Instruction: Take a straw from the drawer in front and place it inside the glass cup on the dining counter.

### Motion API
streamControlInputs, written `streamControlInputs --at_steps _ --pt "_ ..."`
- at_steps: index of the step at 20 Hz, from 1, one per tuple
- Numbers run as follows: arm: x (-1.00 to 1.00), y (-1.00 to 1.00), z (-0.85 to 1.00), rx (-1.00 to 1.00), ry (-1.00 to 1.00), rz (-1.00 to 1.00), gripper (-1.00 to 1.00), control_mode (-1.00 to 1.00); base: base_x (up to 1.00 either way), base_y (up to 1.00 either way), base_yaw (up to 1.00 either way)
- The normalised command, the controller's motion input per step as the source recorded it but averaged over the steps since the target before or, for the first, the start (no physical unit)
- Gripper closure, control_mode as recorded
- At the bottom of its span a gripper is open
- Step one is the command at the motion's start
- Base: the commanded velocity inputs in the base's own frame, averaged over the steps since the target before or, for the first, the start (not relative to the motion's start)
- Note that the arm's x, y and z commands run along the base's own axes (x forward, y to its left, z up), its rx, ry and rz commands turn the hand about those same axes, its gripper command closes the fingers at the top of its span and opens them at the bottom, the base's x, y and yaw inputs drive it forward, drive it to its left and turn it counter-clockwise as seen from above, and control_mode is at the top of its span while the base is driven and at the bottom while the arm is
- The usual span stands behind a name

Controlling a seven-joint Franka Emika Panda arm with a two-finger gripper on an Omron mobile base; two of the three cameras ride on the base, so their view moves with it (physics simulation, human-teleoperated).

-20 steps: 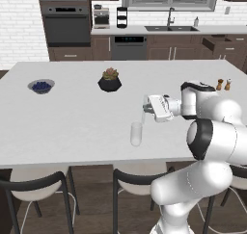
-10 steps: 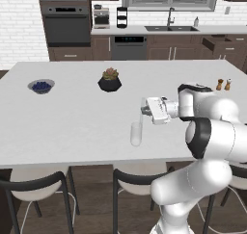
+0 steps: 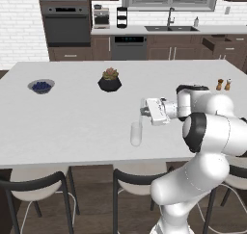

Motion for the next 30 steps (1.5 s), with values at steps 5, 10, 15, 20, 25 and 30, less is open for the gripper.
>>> streamControlInputs --at_steps 5,10,15,20,25,30 --pt "0.05 0.00 0.00 0.00 -0.05 0.00 1.00 -1.00 0.00 0.00 0.00" --pt "0.01 0.00 0.00 0.00 -0.04 0.00 1.00 -1.00 0.00 0.00 0.00" --pt "0.02 0.00 -0.18 0.00 -0.03 0.00 1.00 -1.00 0.00 0.00 0.00" --pt "0.13 0.00 -0.19 0.00 -0.02 0.00 1.00 -1.00 0.00 0.00 0.00" --pt "0.22 0.00 -0.23 0.00 -0.01 0.00 1.00 -1.00 0.00 0.00 0.00" --pt "0.07 0.00 -0.39 -0.04 -0.03 0.00 1.00 -1.00 0.00 0.00 0.00"
